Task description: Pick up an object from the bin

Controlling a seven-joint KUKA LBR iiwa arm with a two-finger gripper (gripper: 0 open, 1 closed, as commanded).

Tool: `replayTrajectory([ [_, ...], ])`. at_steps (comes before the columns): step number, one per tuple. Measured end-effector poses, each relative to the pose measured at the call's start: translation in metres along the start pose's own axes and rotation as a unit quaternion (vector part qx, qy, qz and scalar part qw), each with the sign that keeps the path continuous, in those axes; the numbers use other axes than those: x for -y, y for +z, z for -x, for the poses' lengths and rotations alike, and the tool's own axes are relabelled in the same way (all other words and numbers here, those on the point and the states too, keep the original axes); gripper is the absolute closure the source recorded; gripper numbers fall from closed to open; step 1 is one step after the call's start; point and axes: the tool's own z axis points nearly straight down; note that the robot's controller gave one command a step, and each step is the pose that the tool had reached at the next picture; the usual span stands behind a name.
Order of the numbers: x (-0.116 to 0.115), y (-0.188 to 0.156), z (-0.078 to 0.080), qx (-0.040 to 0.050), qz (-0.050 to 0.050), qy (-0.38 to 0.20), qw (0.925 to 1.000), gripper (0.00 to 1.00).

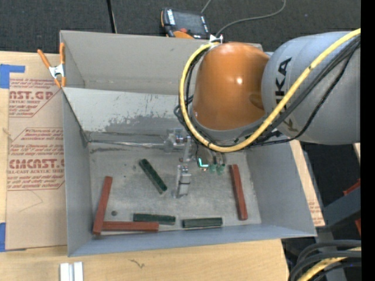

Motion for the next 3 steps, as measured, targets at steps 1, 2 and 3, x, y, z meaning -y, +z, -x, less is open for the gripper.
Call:
replayTrajectory([
  [1, 0.029, 0.114, 0.065, 0.0013, -0.001, -0.028, 0.9996, 0.00],
  [2, 0.031, 0.166, 0.037, -0.0001, 0.000, -0.006, 1.0000, 0.00],
  [3, 0.030, 0.163, 0.039, 0.0031, 0.001, -0.006, 1.0000, 1.00],
])
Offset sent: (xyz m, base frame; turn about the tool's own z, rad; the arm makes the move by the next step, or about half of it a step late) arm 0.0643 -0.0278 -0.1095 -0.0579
